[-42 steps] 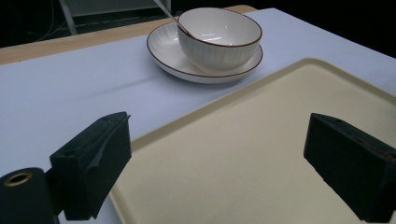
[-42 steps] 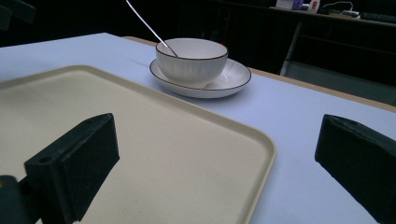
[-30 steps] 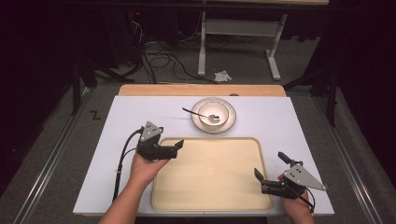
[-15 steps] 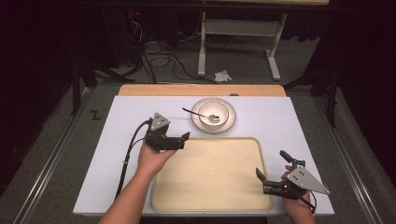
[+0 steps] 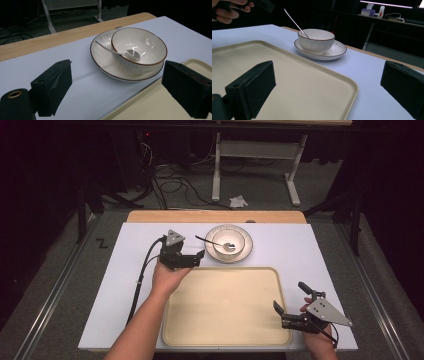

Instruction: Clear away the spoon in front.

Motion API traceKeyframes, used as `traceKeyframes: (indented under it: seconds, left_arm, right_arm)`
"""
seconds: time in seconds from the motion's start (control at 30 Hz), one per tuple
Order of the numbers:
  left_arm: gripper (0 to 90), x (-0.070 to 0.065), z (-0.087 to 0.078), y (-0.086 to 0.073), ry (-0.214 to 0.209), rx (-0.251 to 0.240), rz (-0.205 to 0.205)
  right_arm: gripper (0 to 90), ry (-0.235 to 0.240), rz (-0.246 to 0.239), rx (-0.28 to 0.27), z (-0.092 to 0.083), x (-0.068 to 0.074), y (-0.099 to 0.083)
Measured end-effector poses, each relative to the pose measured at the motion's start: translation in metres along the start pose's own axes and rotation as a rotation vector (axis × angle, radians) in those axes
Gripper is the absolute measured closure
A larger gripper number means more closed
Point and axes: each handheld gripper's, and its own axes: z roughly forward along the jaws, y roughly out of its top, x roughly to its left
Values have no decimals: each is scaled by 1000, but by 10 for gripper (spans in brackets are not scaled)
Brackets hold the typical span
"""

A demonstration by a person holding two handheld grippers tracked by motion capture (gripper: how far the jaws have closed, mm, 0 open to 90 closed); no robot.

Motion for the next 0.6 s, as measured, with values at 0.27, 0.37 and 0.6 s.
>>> traceKeyframes:
  seconds: [0.27, 0.37, 0.6]
  left_arm:
    - [113, 11, 14, 15, -1, 21, -31]
    - [120, 13, 16, 17, 4, 27, -30]
    - [134, 19, 26, 25, 9, 45, -51]
  right_arm:
    - [3, 2, 0, -5, -1, -1, 0]
    - [3, 3, 1, -6, -1, -1, 0]
    - [3, 9, 11, -4, 0, -2, -2]
